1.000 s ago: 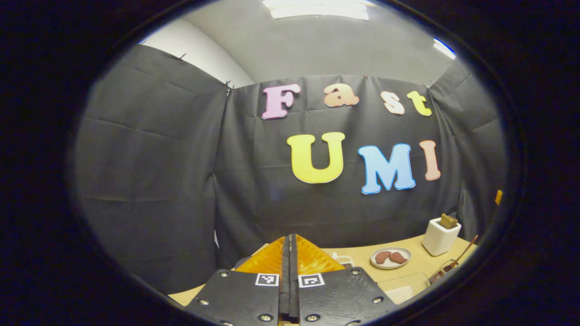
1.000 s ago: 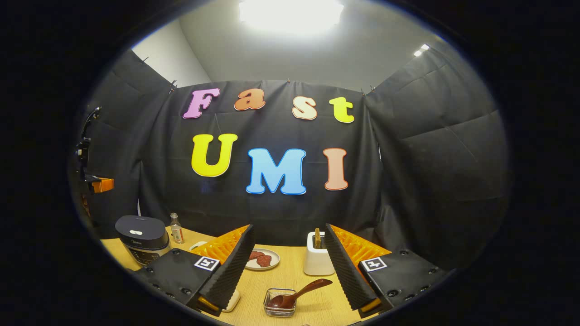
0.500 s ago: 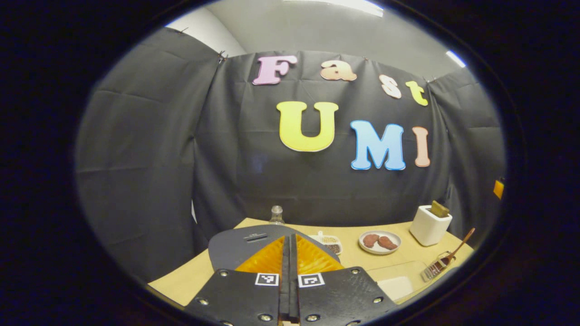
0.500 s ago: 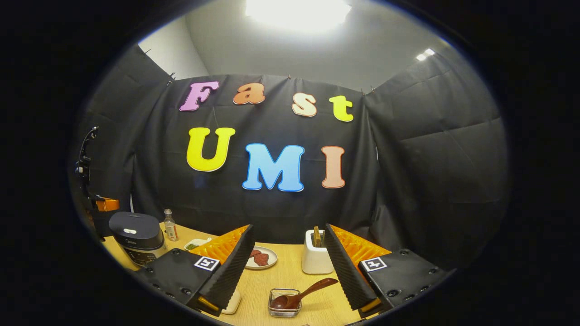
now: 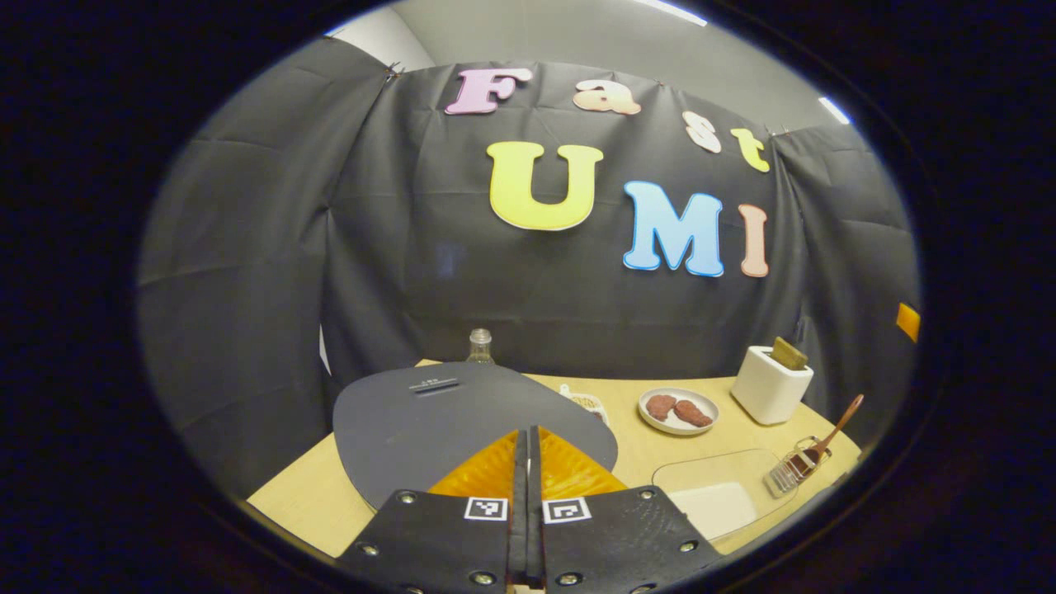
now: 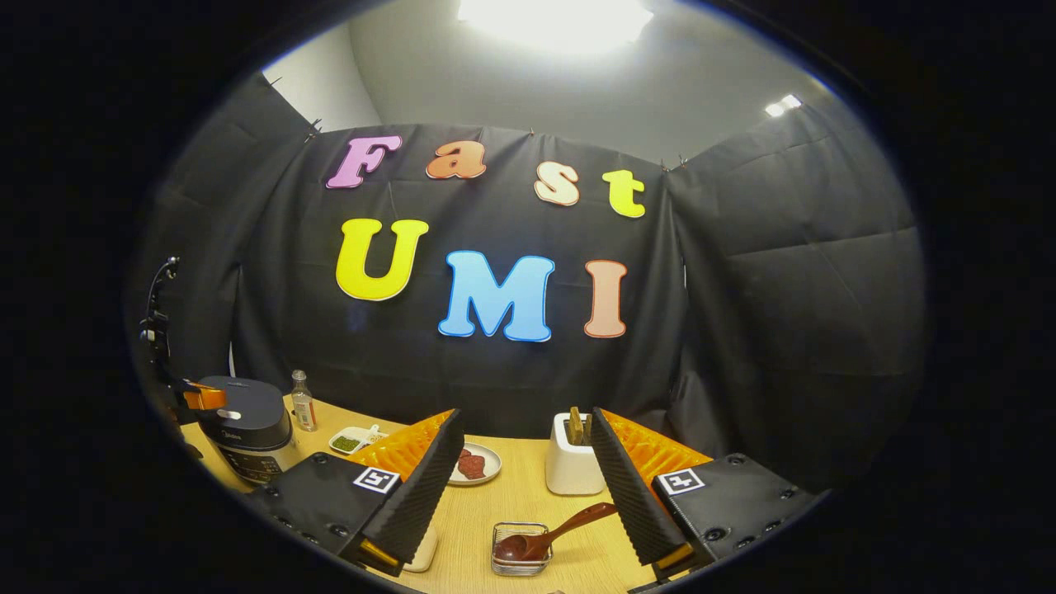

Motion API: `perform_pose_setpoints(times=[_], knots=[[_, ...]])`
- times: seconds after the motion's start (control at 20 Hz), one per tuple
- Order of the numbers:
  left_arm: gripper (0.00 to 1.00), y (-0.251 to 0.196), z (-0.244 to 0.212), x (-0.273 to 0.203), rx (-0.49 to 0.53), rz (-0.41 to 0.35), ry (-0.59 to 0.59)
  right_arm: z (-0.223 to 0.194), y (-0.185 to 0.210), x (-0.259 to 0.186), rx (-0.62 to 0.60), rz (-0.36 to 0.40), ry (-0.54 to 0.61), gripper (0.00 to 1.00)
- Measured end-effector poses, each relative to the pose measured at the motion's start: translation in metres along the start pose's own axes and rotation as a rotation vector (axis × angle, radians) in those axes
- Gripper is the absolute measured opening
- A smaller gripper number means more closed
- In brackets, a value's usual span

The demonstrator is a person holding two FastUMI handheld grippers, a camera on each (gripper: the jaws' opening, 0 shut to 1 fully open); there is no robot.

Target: Close the left gripper, press the button to open the rice cooker; take a wooden spoon from the chopstick holder with the right hand, scoop a spoonful of rice and pour it into the rice cooker, then put the wooden spoon back into the chopstick holder.

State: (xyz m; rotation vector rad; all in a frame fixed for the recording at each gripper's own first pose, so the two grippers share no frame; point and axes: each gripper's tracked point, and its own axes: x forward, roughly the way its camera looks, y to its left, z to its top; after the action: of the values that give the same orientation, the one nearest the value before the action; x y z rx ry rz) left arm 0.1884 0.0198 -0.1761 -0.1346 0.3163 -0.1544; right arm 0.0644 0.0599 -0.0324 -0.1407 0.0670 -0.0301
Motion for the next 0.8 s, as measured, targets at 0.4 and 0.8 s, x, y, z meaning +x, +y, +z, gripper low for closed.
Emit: perform_pose_setpoints(times=[0.4,0.8], knots=[[0.02,0.000,-0.033,0.001,-0.062,0.000,0.057,-0.005,0.005,0.005,-0.008,0.021,0.017,0.97],[0.02,0.000,0.026,-0.011,0.051,0.079,-0.046,0.004,-0.006,0.001,0.007,0.049,-0.013,0.97]])
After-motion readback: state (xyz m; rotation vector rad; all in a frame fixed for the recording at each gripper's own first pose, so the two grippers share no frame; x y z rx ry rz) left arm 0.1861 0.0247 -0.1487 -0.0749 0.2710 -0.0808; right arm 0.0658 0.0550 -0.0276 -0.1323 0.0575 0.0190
